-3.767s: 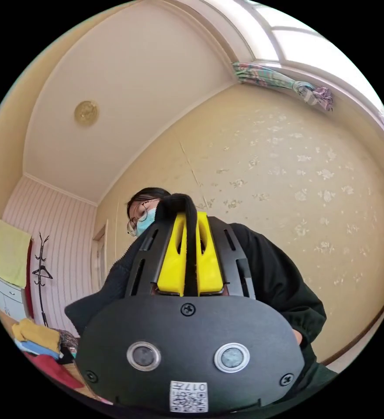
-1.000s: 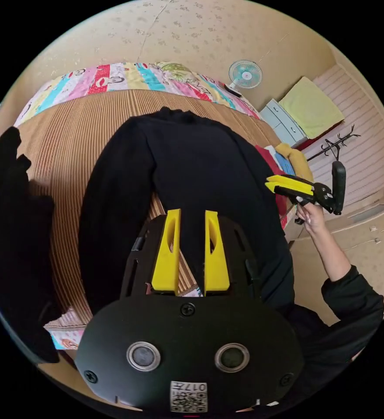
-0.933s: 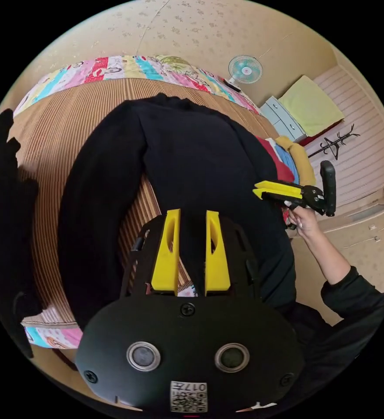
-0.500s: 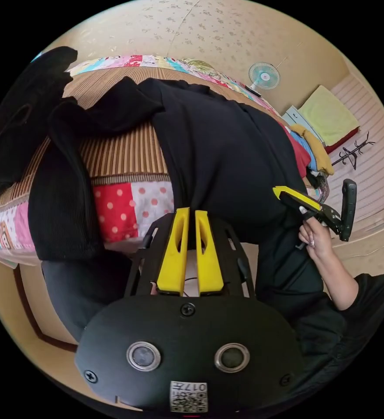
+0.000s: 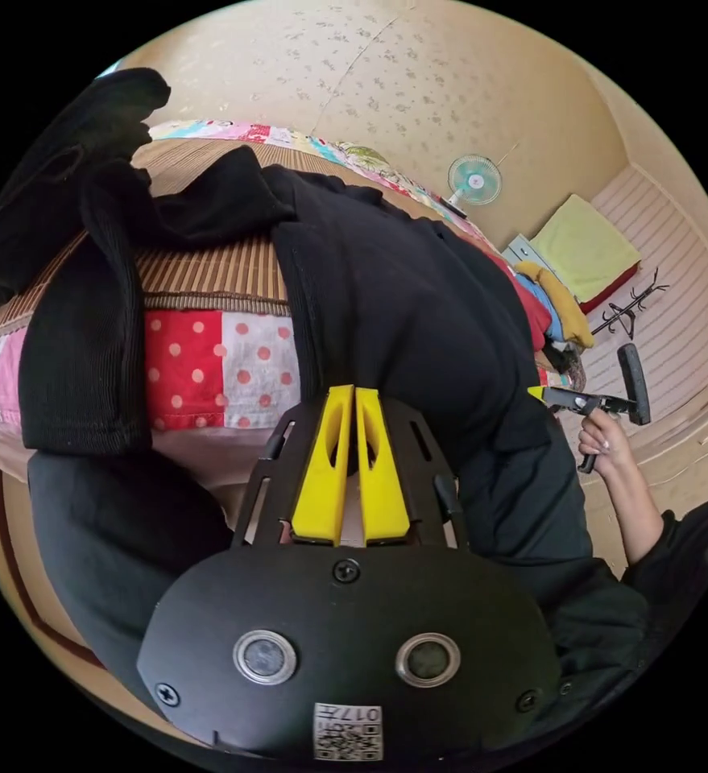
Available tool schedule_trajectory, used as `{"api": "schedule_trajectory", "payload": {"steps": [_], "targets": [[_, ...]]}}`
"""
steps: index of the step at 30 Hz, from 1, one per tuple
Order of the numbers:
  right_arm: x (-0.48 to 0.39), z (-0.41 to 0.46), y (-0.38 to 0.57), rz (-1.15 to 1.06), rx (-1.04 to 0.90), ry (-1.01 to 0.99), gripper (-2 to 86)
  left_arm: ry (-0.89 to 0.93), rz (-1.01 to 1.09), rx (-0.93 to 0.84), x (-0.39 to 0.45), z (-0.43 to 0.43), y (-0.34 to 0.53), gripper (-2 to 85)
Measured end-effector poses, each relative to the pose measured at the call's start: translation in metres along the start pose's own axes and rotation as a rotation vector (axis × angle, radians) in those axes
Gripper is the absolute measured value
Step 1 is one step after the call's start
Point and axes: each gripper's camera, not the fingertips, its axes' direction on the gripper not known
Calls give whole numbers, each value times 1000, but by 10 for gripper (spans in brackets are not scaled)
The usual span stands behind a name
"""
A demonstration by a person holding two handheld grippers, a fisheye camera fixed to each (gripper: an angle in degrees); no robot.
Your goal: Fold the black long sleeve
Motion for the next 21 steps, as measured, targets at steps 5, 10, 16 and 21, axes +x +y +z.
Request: {"api": "schedule_trajectory", "payload": {"steps": [5,10,16,21], "targets": [[105,-129,5,109,346,-390,36,29,-16,6,-23,-32,5,-9],[322,-186,99,764,871,-597,44,80,-57,-2,-50,-58,4,-9],[365,-150,147,879,605,-338,95,127,-102,1,-78,-93,7,-9],[384,-107,163,871,703,-653,107,149,-119,-1,-97,-122,9,-9]]}}
